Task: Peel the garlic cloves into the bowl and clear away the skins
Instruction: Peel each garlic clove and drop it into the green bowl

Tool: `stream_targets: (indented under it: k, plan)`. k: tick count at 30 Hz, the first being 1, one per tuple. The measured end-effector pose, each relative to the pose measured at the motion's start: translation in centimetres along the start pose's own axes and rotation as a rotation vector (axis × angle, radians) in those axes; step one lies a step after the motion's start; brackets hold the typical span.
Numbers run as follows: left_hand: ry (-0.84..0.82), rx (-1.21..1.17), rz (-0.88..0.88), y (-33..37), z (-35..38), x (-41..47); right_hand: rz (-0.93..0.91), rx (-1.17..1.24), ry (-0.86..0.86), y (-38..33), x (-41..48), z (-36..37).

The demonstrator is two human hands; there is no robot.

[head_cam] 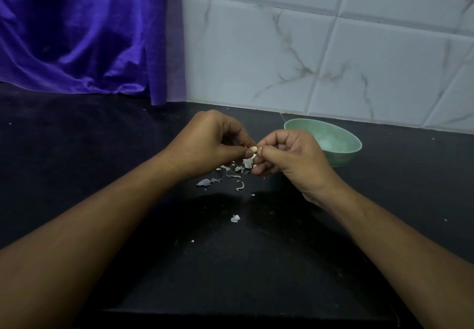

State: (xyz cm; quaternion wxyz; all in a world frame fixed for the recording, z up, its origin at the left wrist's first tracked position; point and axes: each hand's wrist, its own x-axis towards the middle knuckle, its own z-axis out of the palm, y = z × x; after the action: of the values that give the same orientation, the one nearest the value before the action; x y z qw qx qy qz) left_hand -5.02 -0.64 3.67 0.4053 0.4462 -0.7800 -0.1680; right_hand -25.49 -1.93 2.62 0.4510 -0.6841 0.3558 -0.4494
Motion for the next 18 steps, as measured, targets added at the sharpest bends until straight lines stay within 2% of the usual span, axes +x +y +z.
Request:
stream_targets:
  k: [6, 18]
  plan:
    - [0.079, -0.122, -0.027, 0.31, -0.14, 0.05, 0.020, 0.136, 0.022, -0.49, 0.05, 0.24]
    - [0.149, 0.095, 0.099, -0.08, 0.25, 0.03, 0.074, 0.185, 0.013, -0.47, 0.14, 0.01]
